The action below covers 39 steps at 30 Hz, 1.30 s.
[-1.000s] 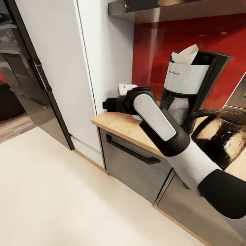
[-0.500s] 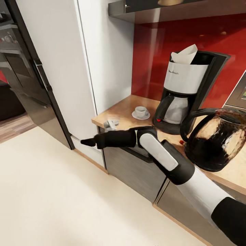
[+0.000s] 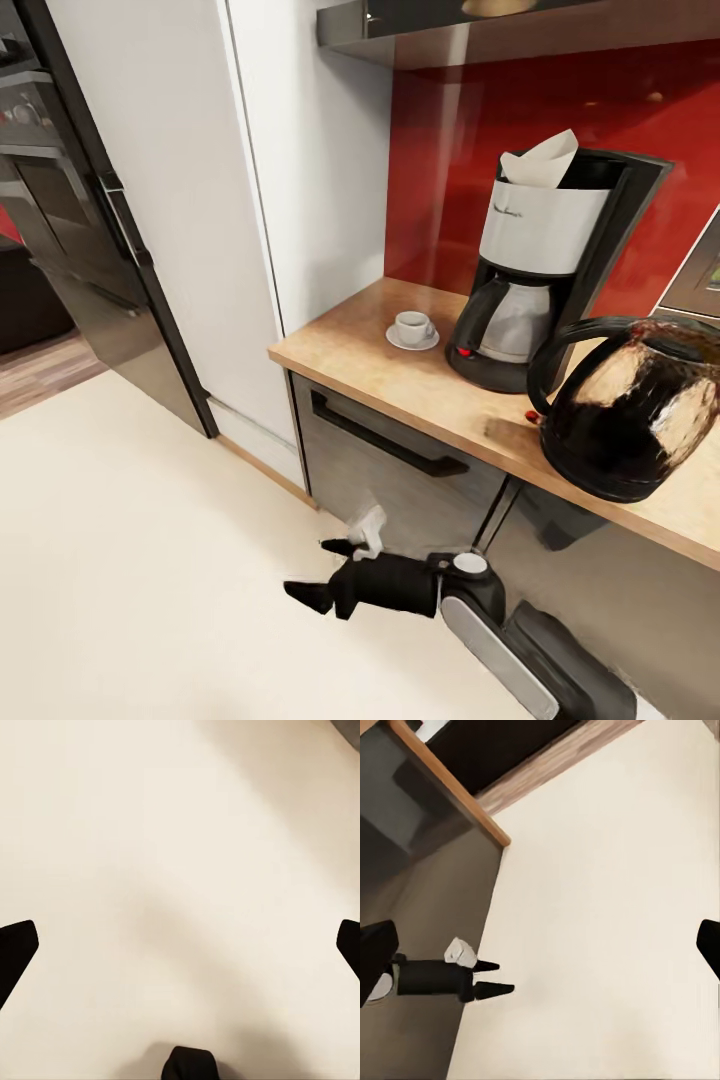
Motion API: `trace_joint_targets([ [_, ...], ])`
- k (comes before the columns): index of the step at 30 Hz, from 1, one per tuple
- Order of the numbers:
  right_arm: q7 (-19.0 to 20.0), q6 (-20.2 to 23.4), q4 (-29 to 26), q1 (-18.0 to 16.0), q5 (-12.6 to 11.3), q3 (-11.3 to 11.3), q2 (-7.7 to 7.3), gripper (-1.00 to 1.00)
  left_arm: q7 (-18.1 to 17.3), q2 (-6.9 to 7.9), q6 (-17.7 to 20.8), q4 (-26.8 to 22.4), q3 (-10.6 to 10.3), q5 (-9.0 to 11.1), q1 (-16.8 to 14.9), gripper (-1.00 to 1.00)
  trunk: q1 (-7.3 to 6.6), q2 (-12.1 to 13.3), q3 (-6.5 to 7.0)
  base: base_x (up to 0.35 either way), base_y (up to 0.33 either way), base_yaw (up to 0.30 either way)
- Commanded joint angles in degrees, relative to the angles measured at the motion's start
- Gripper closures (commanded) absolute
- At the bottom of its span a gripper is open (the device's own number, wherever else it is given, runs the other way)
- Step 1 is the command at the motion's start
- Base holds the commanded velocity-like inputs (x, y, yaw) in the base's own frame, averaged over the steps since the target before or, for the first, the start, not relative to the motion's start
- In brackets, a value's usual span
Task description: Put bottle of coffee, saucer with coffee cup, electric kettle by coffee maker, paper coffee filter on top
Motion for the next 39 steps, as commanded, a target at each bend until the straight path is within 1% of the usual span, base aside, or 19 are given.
trace_joint_targets([
  [1, 0.0, -2.0, 0.5, 2.1, -0.3, 0.0, -1.2, -1.0, -0.4, -0.01, 0.0, 0.1, 0.1, 0.3, 0.0, -1.0, 0.0, 0.0, -0.04, 0.0, 0.0, 0.0],
  [6, 0.2, -7.7, 3.4, 6.8, -0.3, -0.1, -3.75, -1.0, -0.5, -0.04, 0.0, 0.1, 0.1, 0.3, 0.0, -1.0, 0.0, 0.0, -0.04, 0.0, 0.0, 0.0],
  [7, 0.4, -9.8, 4.9, 8.4, -0.4, -0.1, -4.65, -1.0, -0.6, -0.07, 0.0, 0.1, 0.0, 0.3, 0.0, -1.0, 0.0, 0.0, -0.04, 0.0, 0.0, 0.0],
  [8, 0.6, -10.8, 5.8, 9.2, -0.4, -0.1, -5.11, -1.0, -0.6, -0.1, 0.0, 0.1, 0.0, 0.3, 0.0, -1.0, 0.0, 0.0, -0.04, 0.0, 0.0, 0.0],
  [9, 1.6, -13.5, 9.2, 11.0, -0.5, -0.1, -6.31, -1.0, -0.6, -0.17, -0.1, 0.1, -0.1, 0.3, 0.0, -1.0, 0.0, 0.0, -0.04, 0.0, 0.0, 0.0],
  [10, 2.7, -15.2, 11.9, 11.9, -0.7, -0.2, -6.82, -1.0, -0.6, -0.22, -0.1, 0.1, -0.1, 0.3, 0.0, -1.0, 0.0, 0.0, -0.04, 0.0, 0.0, 0.0],
  [12, 4.1, -17.0, 15.2, 12.5, -0.9, -0.2, -7.15, -1.0, -0.6, -0.24, -0.1, 0.2, -0.1, 0.3, 0.0, -1.0, 0.0, 0.0, -0.04, 0.0, 0.0, 0.0],
  [13, 5.5, -19.1, 19.0, 13.0, -1.3, -0.2, -7.36, -1.0, -0.6, -0.26, -0.1, 0.7, -0.2, 0.3, -0.1, -1.0, 0.0, 0.0, -0.04, 0.0, 0.0, 0.0],
  [14, 6.3, -20.1, 21.1, 13.1, -1.6, -0.2, -7.44, -1.0, -0.6, -0.27, -0.1, 1.1, -0.2, 0.3, -0.1, -1.0, 0.0, 0.0, -0.04, 0.0, 0.0, 0.0],
  [16, 9.8, -23.9, 29.7, 13.5, -4.1, -0.1, -7.61, -1.0, -0.6, -0.27, -0.2, 2.6, -0.2, 0.3, 0.0, -1.0, 0.0, 0.0, -0.04, 0.0, 0.0, 0.0],
  [19, 12.2, -26.4, 36.1, 13.6, -6.2, -0.1, -7.67, -1.0, -0.6, -0.28, -1.0, 3.2, -0.3, 0.3, 0.0, -1.0, 0.0, 0.0, -0.04, 0.0, 0.0, 0.0],
  [21, 15.0, -29.6, 46.3, 13.7, -8.1, 0.0, -7.61, -1.0, -0.6, -0.31, -2.4, 3.6, -0.3, 0.3, 0.0, -1.0, 0.0, 0.0, -0.04, 0.0, 0.0, 0.0],
  [25, 18.5, -32.3, 56.8, 13.7, -8.9, 0.0, -7.4, -1.0, -0.6, -0.38, -3.1, 3.8, -0.3, 0.3, 0.0, -1.0, 0.0, 0.0, -0.04, 0.0, 0.0, 0.0],
  [27, 22.2, -34.3, 66.1, 13.7, -9.3, 0.0, -7.29, -1.0, -0.6, -0.44, -3.3, 4.1, -0.3, 0.3, 0.0, -1.0, 0.0, 0.0, -0.04, 0.0, 0.0, 0.0],
  [30, 24.1, -35.4, 71.8, 13.7, -9.4, -0.1, -7.25, -1.0, -0.6, -0.45, -3.4, 5.2, -0.3, 0.3, 0.0, -1.0, 0.0, 0.0, -0.04, 0.0, 0.0, 0.0],
  [31, 24.9, -35.9, 74.9, 13.7, -9.4, -0.1, -7.23, -1.0, -0.6, -0.46, -3.5, 6.2, -0.4, 0.3, 0.0, -1.0, 0.0, 0.0, -0.04, 0.0, 0.0, 0.0],
  [32, 25.1, -36.2, 76.3, 13.7, -9.4, -0.1, -7.23, -1.0, -0.6, -0.46, -3.5, 6.6, -0.4, 0.3, 0.0, -1.0, 0.0, 0.0, -0.04, 0.0, 0.0, 0.0],
  [35, 25.7, -37.1, 79.8, 13.7, -9.4, -0.2, -7.22, -1.0, -0.6, -0.47, -3.6, 7.4, -0.5, 0.3, 0.0, -1.0, 0.0, 0.0, -0.04, 0.0, 0.0, 0.0],
  [39, 26.1, -38.1, 82.4, 13.7, -9.4, -0.2, -7.36, -1.0, -0.6, -0.47, -3.7, 8.0, -0.5, 0.3, 0.0, -1.0, 0.0, 0.0, -0.04, 0.0, 0.0, 0.0],
])
